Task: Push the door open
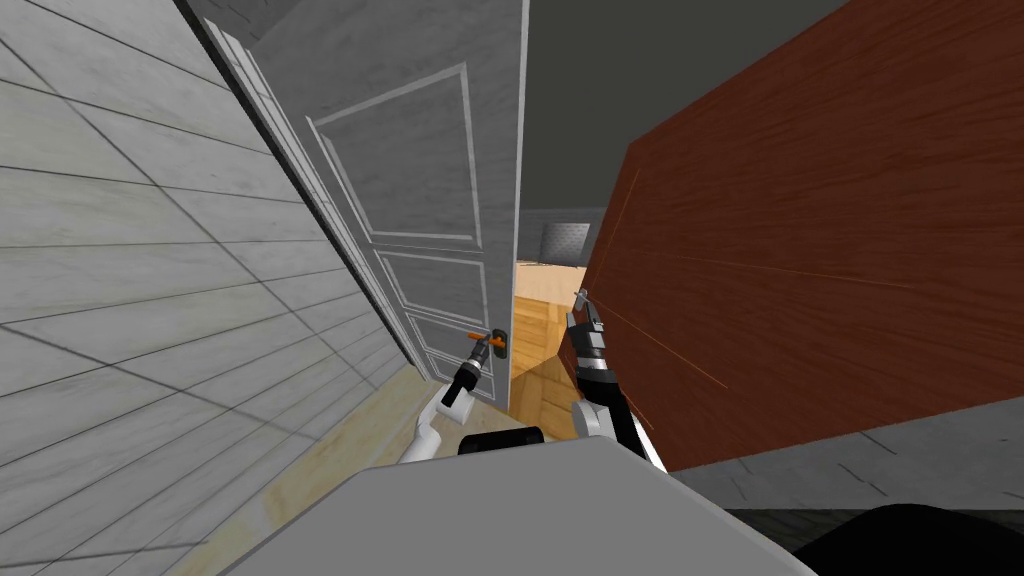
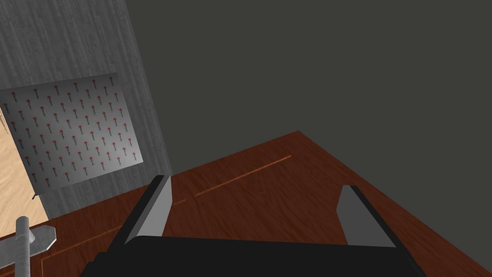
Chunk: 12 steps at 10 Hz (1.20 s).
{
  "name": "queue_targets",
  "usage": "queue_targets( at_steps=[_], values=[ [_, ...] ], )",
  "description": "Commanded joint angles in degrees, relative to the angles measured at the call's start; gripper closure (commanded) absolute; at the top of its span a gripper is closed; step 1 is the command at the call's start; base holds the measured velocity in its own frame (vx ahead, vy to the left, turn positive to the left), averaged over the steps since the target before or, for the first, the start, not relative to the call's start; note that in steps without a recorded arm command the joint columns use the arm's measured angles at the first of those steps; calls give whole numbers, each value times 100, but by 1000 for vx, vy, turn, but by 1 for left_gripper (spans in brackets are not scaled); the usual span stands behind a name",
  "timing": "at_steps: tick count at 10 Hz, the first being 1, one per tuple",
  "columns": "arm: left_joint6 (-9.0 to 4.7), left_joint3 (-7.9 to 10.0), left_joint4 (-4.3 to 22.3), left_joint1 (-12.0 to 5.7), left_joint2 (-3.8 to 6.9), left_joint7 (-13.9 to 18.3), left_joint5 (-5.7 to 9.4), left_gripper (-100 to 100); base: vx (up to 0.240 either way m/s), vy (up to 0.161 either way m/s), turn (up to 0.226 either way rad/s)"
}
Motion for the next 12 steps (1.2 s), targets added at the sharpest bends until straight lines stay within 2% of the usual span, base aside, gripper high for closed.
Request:
queue_targets(
  at_steps=[1,6,12],
  values=[
    [-46,152,55,-106,-23,-39,10,100,180,-135,43],
    [-49,528,208,-215,-49,-131,43,100,143,-135,62],
    [-52,905,363,-325,-94,-223,76,100,91,-90,51]
  ],
)
